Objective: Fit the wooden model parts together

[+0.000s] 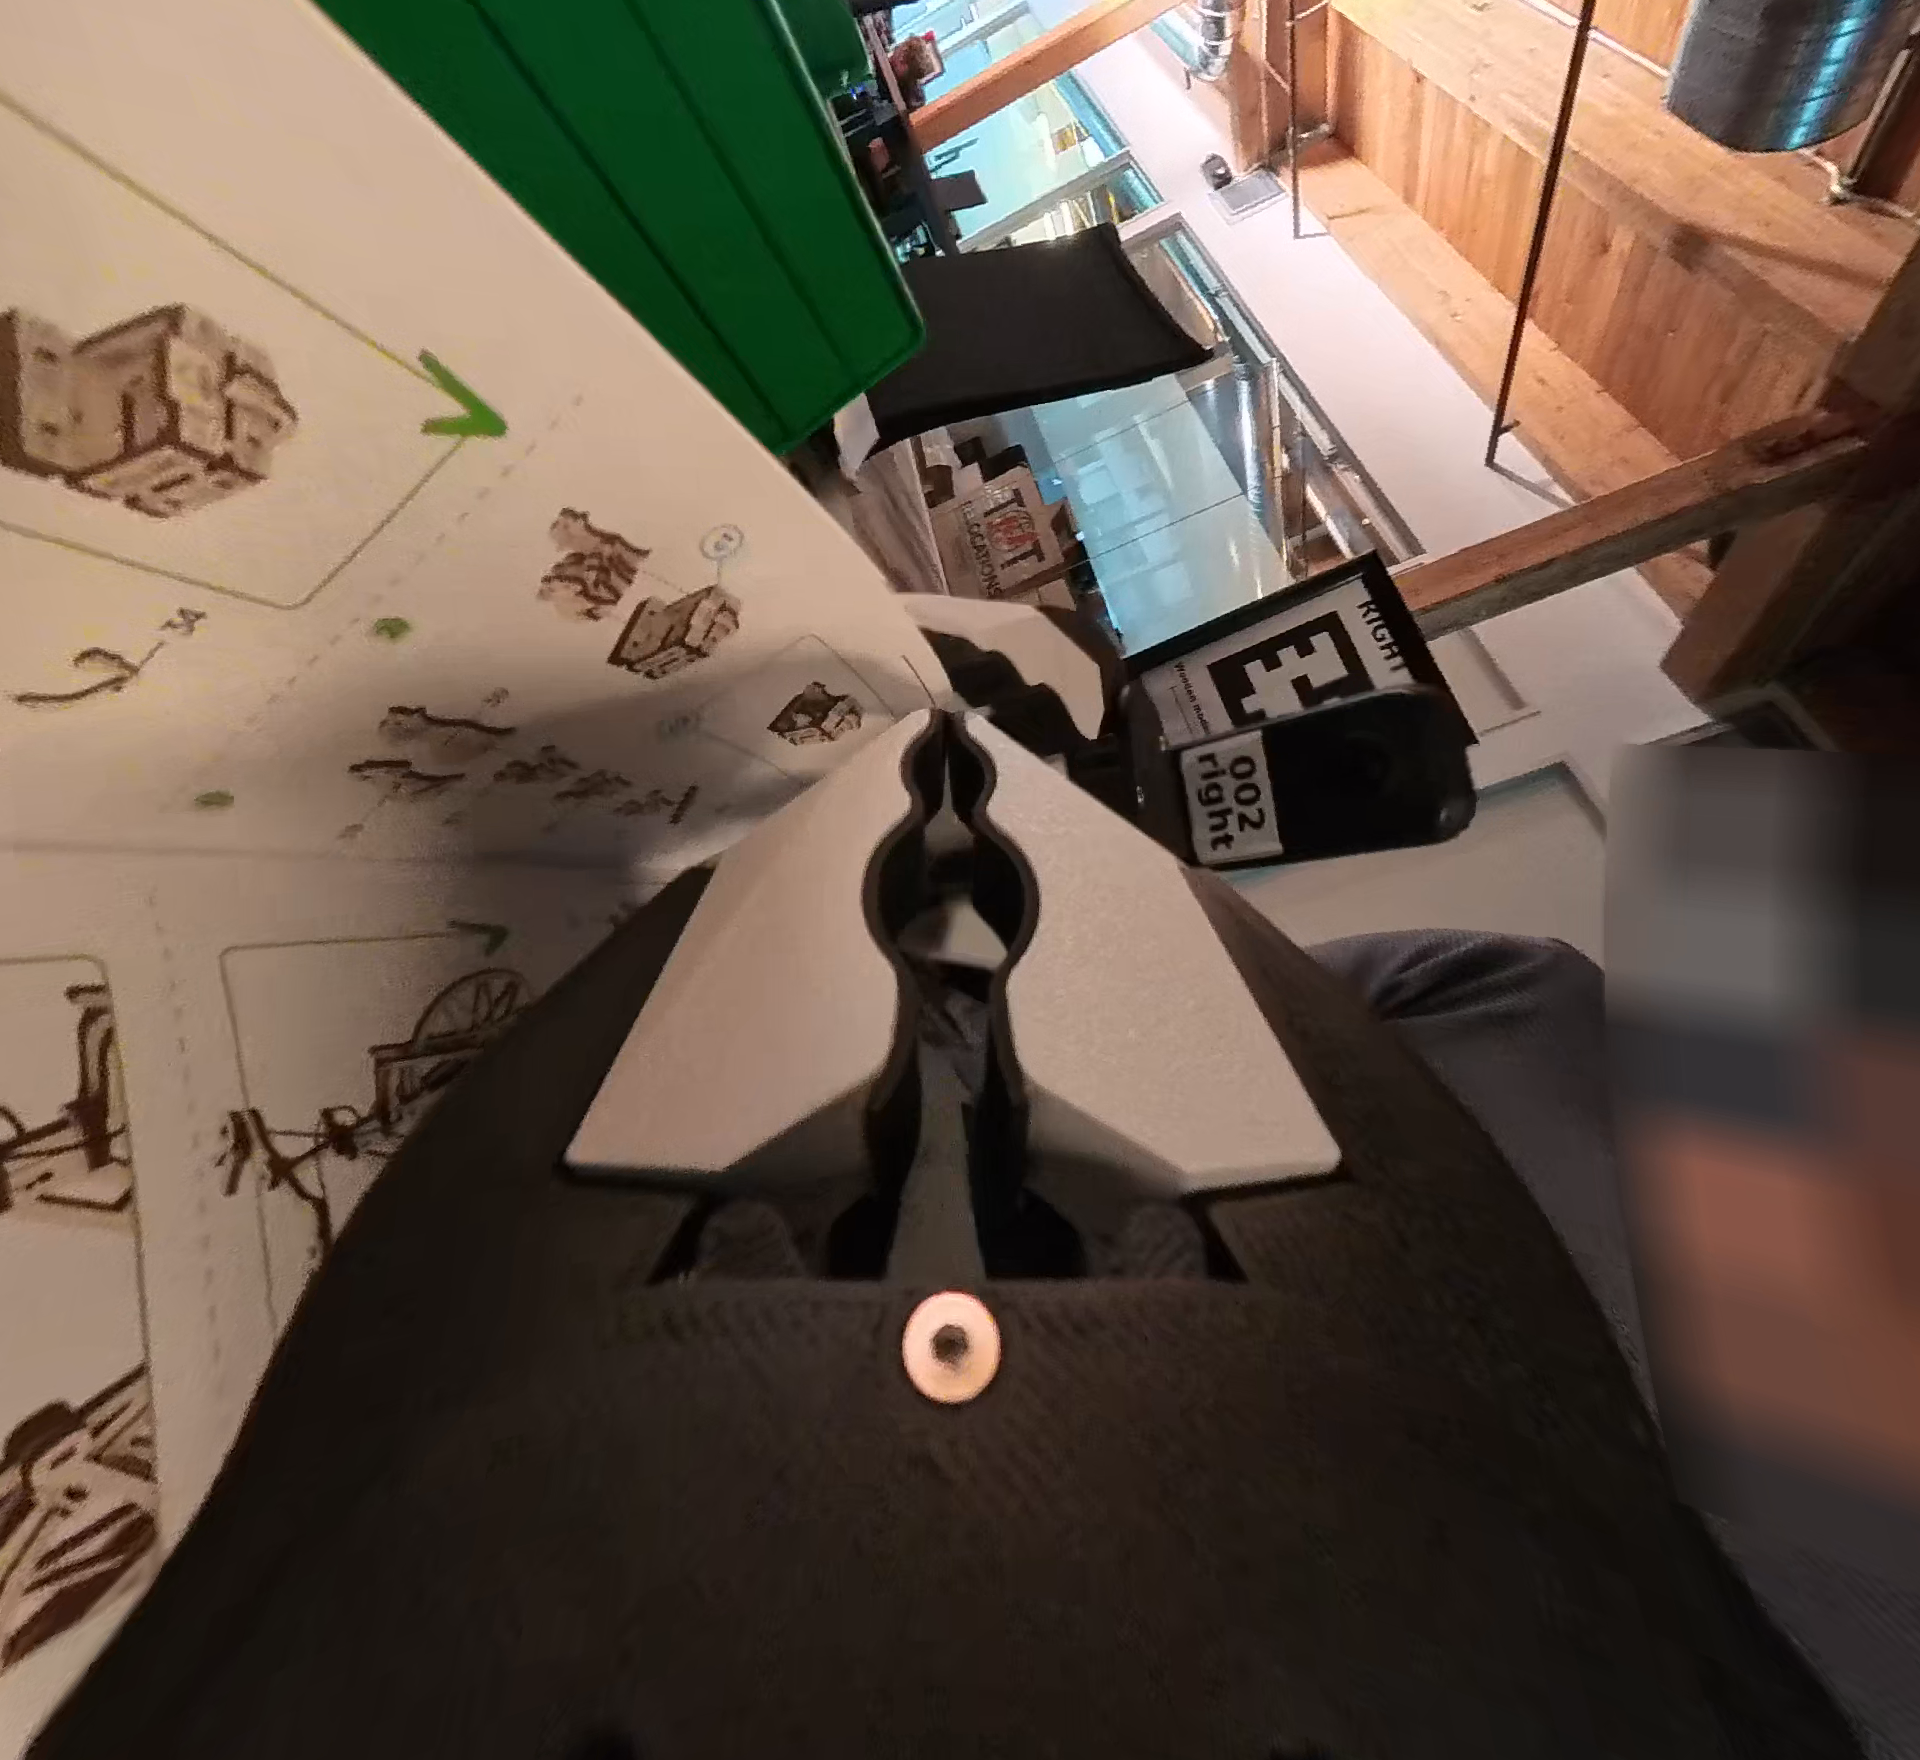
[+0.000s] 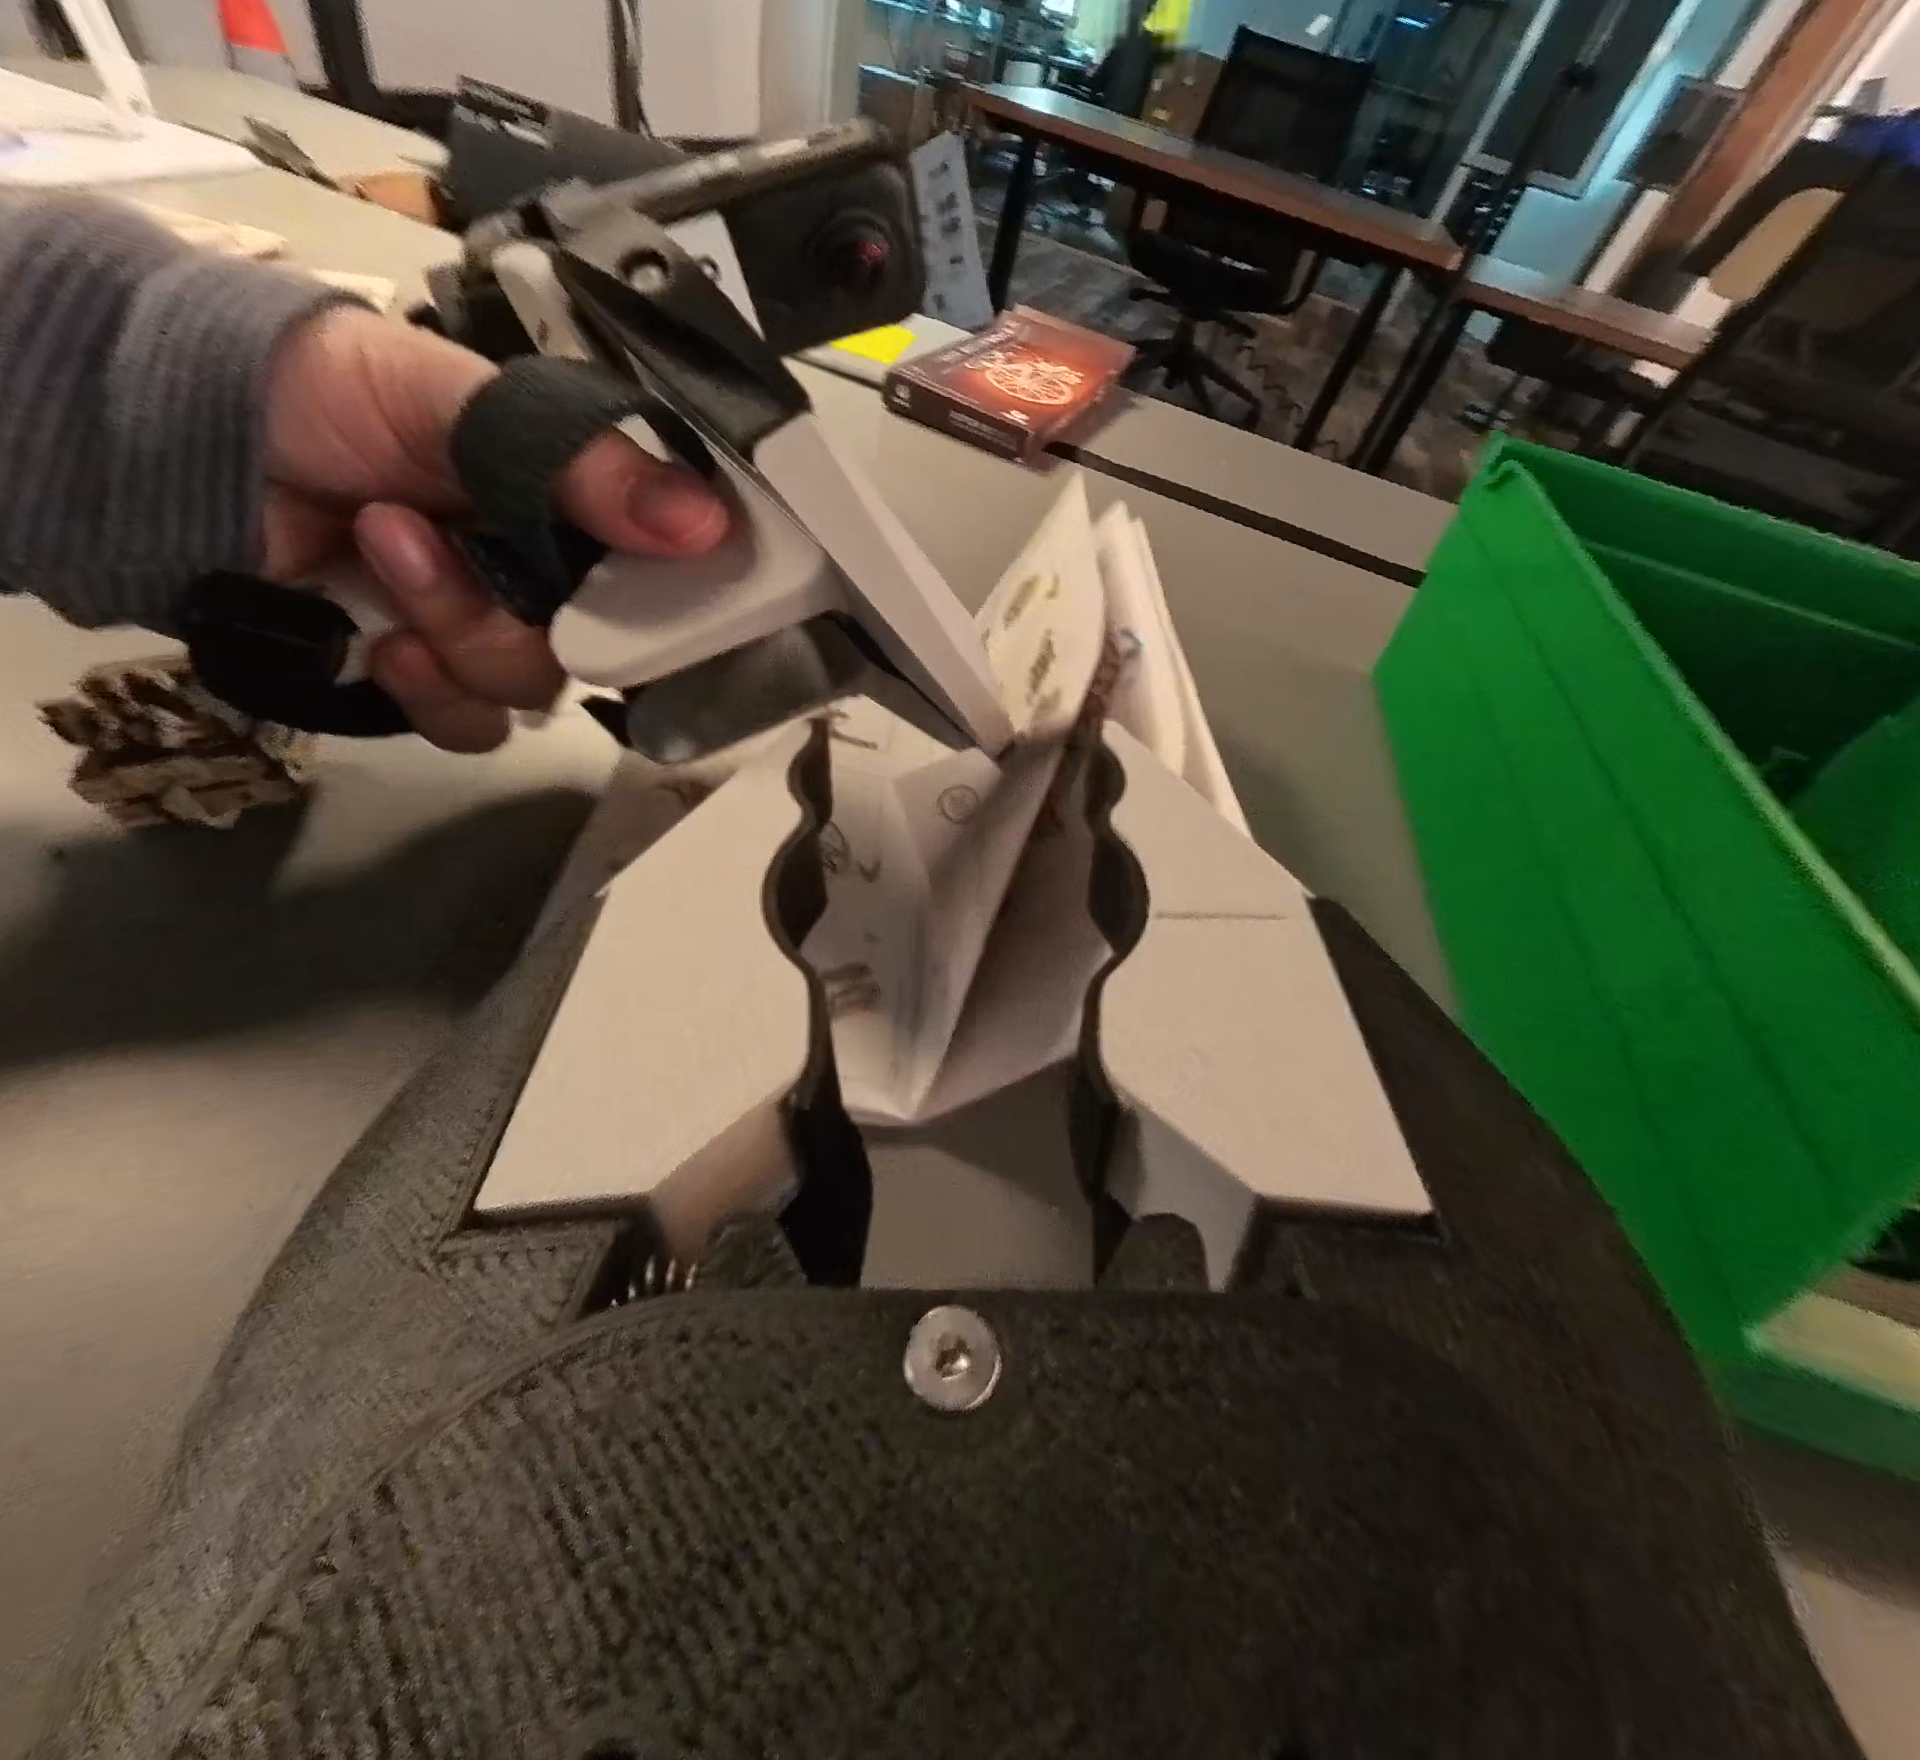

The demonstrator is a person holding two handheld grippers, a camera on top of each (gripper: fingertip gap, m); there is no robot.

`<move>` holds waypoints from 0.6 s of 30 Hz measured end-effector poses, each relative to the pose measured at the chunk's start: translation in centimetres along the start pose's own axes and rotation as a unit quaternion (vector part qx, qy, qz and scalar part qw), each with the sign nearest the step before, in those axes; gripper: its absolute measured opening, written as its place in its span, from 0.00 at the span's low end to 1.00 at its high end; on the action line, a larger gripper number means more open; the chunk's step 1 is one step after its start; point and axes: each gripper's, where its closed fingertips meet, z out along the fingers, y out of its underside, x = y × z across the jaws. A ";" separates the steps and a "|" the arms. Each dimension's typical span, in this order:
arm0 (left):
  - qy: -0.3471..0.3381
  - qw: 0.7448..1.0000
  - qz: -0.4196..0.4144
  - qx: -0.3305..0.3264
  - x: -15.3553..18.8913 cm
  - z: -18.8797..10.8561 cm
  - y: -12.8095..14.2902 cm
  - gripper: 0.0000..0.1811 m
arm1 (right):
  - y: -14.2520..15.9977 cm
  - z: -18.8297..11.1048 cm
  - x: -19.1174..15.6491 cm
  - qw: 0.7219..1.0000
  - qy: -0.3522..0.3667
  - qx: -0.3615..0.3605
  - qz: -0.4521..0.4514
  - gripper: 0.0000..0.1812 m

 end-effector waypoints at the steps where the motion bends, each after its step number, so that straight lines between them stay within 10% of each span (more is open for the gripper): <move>1: -0.002 1.000 -0.002 0.001 0.0 -0.1 0.0 0.00 | 0.2 -0.2 0.3 1.000 0.013 -0.006 -0.013 0.24; 10: -0.021 0.999 -0.011 0.039 0.1 -0.8 -0.7 0.01 | 1.3 -1.0 0.6 0.991 0.069 -0.054 -0.103 0.00; 18: -0.096 0.989 -0.006 0.112 -0.3 -3.9 -2.1 0.13 | 1.7 -0.7 0.5 0.993 0.058 -0.066 -0.074 0.00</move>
